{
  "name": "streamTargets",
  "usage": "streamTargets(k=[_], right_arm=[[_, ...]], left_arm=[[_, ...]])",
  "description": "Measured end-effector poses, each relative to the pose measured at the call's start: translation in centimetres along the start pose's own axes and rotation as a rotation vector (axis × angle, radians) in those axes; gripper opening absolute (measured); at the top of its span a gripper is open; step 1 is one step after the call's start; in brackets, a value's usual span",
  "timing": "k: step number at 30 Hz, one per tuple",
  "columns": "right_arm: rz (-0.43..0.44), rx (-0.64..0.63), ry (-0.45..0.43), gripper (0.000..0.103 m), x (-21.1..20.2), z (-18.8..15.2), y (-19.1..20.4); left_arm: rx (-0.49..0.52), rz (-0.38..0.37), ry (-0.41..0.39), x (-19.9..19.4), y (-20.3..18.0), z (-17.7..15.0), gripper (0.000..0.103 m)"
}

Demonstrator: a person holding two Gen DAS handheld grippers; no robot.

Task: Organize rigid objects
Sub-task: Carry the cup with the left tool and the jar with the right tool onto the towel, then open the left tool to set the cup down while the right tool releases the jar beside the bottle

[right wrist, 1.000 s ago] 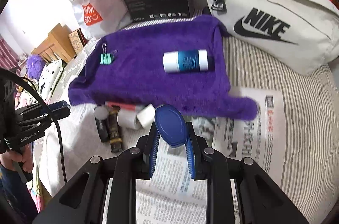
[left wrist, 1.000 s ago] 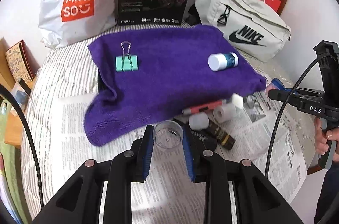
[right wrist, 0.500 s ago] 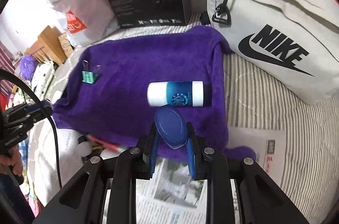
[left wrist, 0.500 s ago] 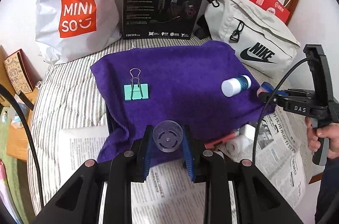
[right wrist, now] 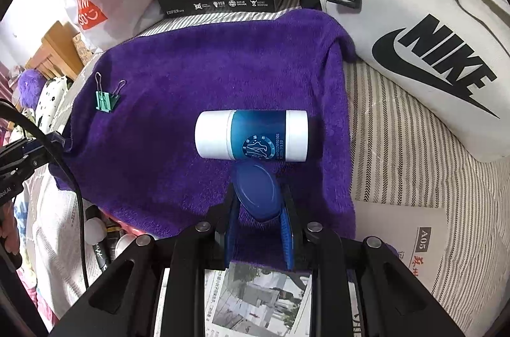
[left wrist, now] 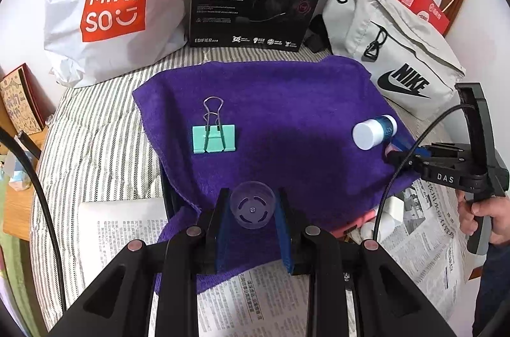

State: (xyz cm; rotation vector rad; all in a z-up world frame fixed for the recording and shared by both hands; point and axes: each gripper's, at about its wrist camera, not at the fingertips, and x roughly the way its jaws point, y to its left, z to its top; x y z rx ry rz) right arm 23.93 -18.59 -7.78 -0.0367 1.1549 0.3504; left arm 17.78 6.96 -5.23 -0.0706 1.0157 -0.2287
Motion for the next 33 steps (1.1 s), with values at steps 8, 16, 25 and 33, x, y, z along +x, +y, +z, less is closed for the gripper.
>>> streamTargets(k=[8, 16, 25, 33], right_arm=[[0.004, 0.003, -0.021, 0.024, 0.8, -0.3, 0.0], [0.01, -0.035, -0.011, 0.029, 0.7, -0.3, 0.3], [0.013, -0.049, -0.019, 0.06, -0.8, -0.4, 0.9], [0.049, 0.015, -0.047, 0.06, -3.0, -1.5, -0.5]], left_arm=[[-0.003, -0.022, 0.012, 0.7, 0.1, 0.4, 0.026], [-0.002, -0.013, 0.026, 1.7, 0.4, 1.0, 0.026], [-0.027, 0.004, 0.039, 3.7, 1.5, 1.7, 0.026], [-0.005, 0.05, 0.057, 5.3, 1.2, 2.5, 0.026]])
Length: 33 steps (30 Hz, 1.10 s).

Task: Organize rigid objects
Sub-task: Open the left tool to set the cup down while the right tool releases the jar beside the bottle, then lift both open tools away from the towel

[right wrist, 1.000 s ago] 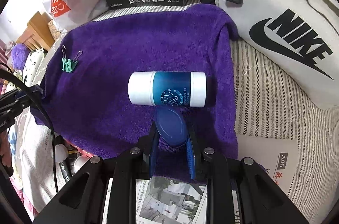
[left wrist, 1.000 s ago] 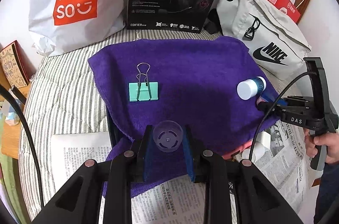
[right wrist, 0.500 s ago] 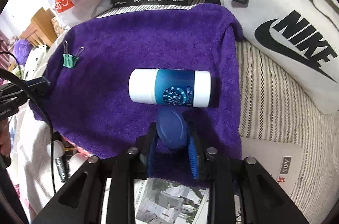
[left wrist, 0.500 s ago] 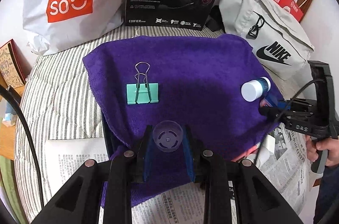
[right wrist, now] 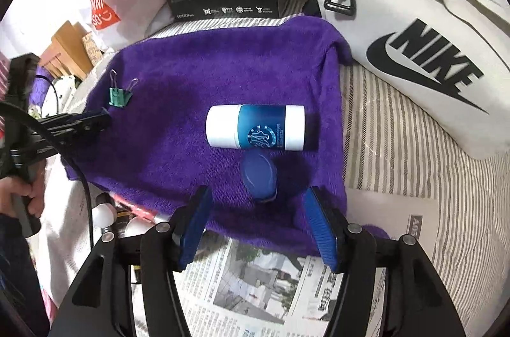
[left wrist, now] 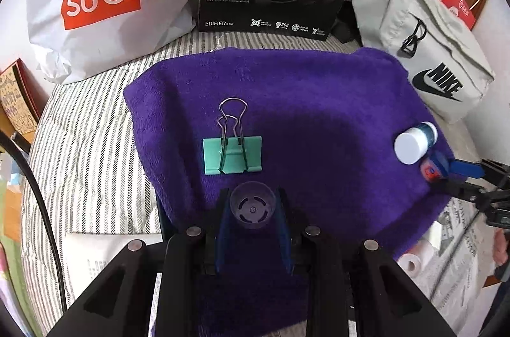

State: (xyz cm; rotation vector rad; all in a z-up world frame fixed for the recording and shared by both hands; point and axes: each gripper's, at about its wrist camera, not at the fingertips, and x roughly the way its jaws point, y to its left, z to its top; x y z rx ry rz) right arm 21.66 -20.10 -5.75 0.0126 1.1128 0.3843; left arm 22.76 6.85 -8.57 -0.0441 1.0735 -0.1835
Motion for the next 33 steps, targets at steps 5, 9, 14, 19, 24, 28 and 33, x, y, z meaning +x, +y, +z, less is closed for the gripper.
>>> streamTargets(k=[5, 9, 14, 19, 24, 28, 33], right_arm=[[0.028, 0.049, -0.025, 0.061, -1.0, -0.6, -0.3], [0.03, 0.057, -0.044, 0.062, -1.5, -1.2, -0.2], [0.044, 0.081, -0.043, 0.064, -2.1, -1.8, -0.3], [0.046, 0.092, -0.034, 0.065, -2.0, -2.5, -0.2], [0.045, 0.104, -0.024, 0.065, -2.4, -3.6, -0.3], [0.047, 0.117, -0.032, 0.065, -3.3, -4.6, -0.3], [0.057, 0.124, -0.038, 0.065, -4.3, -5.6, -0.1]], left_arm=[[0.011, 0.03, 0.008, 0.6, -0.1, 0.1, 0.026], [0.013, 0.029, 0.002, 0.7, 0.1, 0.4, 0.026], [0.061, 0.068, 0.002, 0.8, -0.6, 0.4, 0.026], [0.057, 0.065, 0.004, 0.5, -0.7, 0.2, 0.033], [0.07, 0.07, 0.023, 0.3, -1.4, -0.3, 0.048], [0.058, 0.088, 0.042, -0.1, -1.5, -0.8, 0.048], [0.024, 0.085, 0.029, -2.4, -1.7, -1.7, 0.048]])
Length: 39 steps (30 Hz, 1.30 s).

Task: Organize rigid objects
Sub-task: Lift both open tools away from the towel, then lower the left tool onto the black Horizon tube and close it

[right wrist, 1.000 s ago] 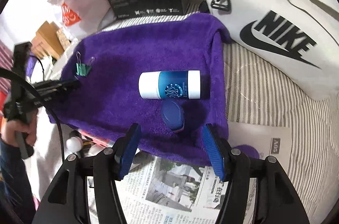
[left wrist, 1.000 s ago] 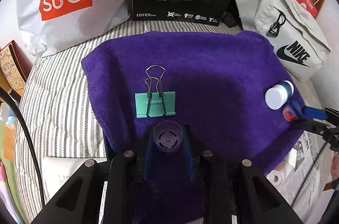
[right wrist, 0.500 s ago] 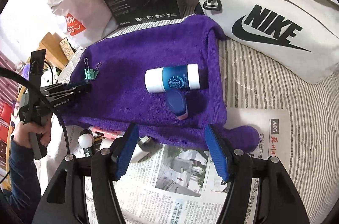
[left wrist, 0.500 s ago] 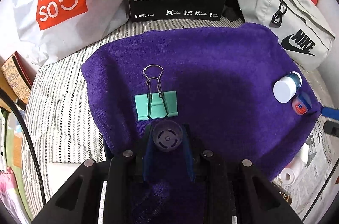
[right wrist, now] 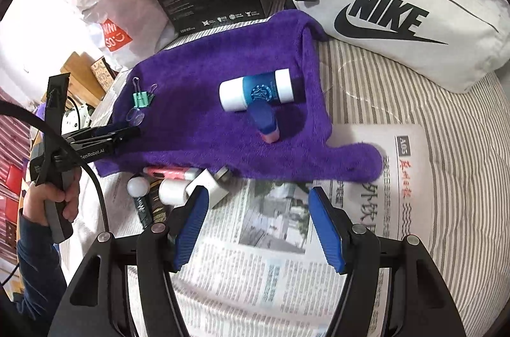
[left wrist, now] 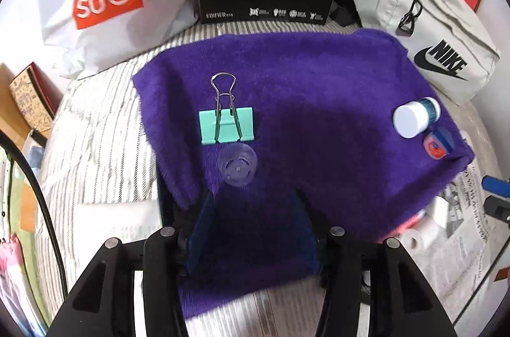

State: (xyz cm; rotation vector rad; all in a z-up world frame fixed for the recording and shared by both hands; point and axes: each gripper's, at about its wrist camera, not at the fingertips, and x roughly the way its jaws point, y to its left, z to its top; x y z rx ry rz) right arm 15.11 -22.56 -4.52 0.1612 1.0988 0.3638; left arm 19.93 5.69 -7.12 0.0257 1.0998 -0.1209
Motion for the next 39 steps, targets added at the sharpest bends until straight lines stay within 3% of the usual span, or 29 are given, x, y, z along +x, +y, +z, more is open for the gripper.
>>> streamTargets(k=[8, 17, 21, 30, 39], right_arm=[[0.009, -0.001, -0.012, 0.065, -1.5, -1.9, 0.6], [0.029, -0.006, -0.032, 0.065, -3.7, -4.1, 1.3], [-0.072, -0.021, -0.055, 0.065, -4.4, -5.1, 1.0], [-0.054, 0.008, -0.026, 0.065, -4.0, -6.7, 0.0], [-0.025, -0.015, -0.006, 0.065, -3.5, -6.9, 1.2]], left_arm=[[0.003, -0.028, -0.041, -4.7, -1.2, -3.7, 0.05], [-0.031, -0.067, 0.017, -4.0, -3.6, -7.5, 0.05], [-0.081, -0.101, 0.027, -3.3, -4.2, -7.9, 0.05], [-0.067, -0.081, 0.06, -1.8, -6.3, -7.5, 0.05], [-0.075, -0.041, 0.065, -1.4, -6.7, -7.2, 0.06]])
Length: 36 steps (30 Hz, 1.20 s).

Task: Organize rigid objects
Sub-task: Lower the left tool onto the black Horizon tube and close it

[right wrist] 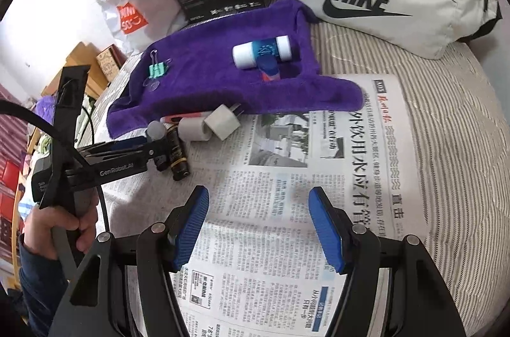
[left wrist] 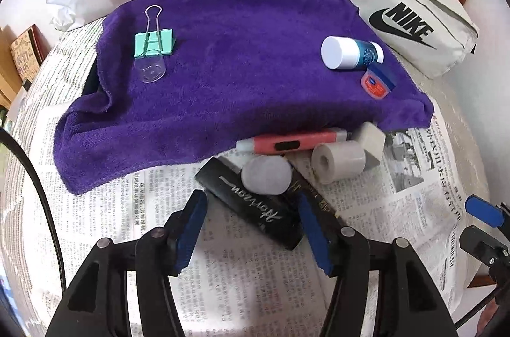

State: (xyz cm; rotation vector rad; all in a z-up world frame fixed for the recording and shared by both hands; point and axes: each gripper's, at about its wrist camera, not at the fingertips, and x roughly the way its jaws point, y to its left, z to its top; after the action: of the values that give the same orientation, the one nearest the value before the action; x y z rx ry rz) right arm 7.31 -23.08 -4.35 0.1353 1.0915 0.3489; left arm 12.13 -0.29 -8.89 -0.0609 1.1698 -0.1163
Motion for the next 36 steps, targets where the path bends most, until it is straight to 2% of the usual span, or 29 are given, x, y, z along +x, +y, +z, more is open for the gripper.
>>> streamTargets(k=[9, 13, 20, 25, 28, 30, 32, 36], right_arm=[[0.003, 0.002, 0.028, 0.065, 0.9, -0.1, 0.1], [0.002, -0.012, 0.032, 0.065, 0.8, -0.2, 0.4], [0.002, -0.003, 0.046, 0.065, 1.2, -0.4, -0.1], [0.002, -0.004, 0.061, 0.065, 1.7, -0.2, -0.1], [0.001, -0.011, 0.068, 0.065, 1.9, -0.3, 0.1], [-0.005, -0.014, 0.073, 0.065, 2.1, -0.4, 0.1], [-0.008, -0.01, 0.08, 0.065, 2.3, -0.3, 0.0], [-0.017, -0.015, 0.098, 0.065, 3.0, -0.3, 0.1]], left_arm=[[-0.016, 0.002, 0.018, 0.0, 1.4, -0.1, 0.06], [0.026, 0.065, 0.025, 0.6, 0.3, 0.2, 0.059], [0.053, 0.098, 0.025, -0.1, 1.5, -1.1, 0.059], [0.053, 0.08, -0.002, -0.2, 2.4, -1.1, 0.058], [0.096, 0.092, -0.015, -0.1, 1.7, -1.0, 0.049], [0.102, 0.074, -0.023, -0.1, 1.3, -0.9, 0.034], [0.11, 0.065, -0.032, -0.2, 1.0, -1.0, 0.026], [0.12, 0.043, -0.042, -0.3, 0.9, -1.3, 0.023]])
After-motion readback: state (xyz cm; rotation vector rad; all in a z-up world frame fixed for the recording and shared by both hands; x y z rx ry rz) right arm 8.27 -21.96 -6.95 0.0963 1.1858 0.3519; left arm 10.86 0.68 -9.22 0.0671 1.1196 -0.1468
